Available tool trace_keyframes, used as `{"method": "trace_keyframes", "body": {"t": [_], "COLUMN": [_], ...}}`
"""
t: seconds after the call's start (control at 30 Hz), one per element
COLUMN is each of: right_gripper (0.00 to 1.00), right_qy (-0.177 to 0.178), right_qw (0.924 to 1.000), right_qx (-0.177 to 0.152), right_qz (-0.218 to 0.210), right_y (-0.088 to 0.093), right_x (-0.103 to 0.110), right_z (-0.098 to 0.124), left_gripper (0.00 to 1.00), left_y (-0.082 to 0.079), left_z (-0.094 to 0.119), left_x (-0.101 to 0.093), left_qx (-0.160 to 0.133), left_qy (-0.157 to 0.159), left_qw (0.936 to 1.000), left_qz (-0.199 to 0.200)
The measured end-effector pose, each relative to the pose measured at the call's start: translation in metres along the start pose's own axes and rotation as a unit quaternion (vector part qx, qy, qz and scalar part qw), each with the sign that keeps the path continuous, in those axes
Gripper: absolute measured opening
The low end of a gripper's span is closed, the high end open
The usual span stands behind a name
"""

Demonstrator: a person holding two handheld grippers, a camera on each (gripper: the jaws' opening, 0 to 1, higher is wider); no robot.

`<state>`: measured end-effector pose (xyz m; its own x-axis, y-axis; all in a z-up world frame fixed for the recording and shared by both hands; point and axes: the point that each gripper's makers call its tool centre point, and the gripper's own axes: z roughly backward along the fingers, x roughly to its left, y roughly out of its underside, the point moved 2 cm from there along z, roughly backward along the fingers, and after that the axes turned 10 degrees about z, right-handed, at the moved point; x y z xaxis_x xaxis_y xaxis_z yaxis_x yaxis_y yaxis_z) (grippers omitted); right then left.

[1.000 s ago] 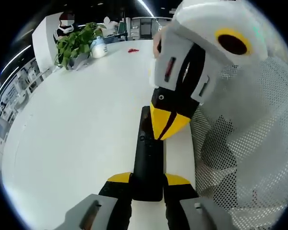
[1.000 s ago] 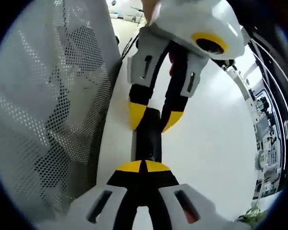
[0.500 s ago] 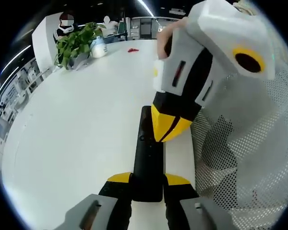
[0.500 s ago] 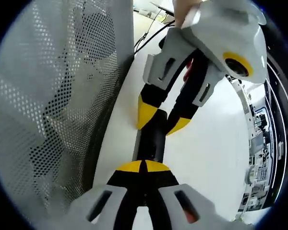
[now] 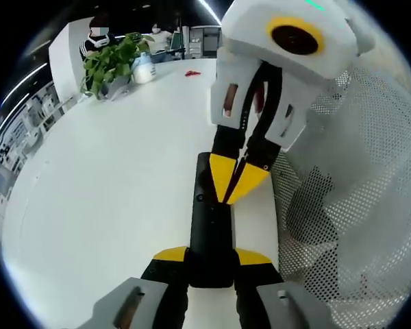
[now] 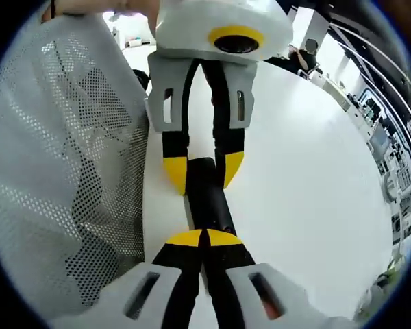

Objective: Press the specified remote control buttons in sequence, fully releasing each button before pressing the next.

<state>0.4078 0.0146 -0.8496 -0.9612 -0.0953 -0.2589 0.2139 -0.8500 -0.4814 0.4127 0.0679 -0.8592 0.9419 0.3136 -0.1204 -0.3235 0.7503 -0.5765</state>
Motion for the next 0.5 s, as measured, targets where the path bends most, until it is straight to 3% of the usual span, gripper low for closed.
{"method": "trace_keyframes", "body": {"t": [0.17, 0.3, 0.5], "right_gripper": [0.0, 0.0, 0.0], "right_qy": [0.024, 0.017, 0.009], "right_qw": [0.9996, 0.9991, 0.9999], "right_qx": [0.009, 0.0, 0.013], "right_qz": [-0.01, -0.04, -0.003], "right_y": [0.005, 0.005, 0.004], "right_x": [-0.013, -0.015, -0.013], "right_z": [0.004, 0.002, 0.001], "left_gripper": [0.25, 0.25, 0.25], "left_y": [0.0, 0.0, 0.0], "left_z": [0.0, 0.0, 0.0], "left_x": [0.0, 0.0, 0.0], "left_qx": [0.0, 0.0, -0.001], "left_qy": [0.0, 0.0, 0.002], "left_qw": [1.0, 1.0, 1.0], "left_qz": [0.0, -0.001, -0.001]}}
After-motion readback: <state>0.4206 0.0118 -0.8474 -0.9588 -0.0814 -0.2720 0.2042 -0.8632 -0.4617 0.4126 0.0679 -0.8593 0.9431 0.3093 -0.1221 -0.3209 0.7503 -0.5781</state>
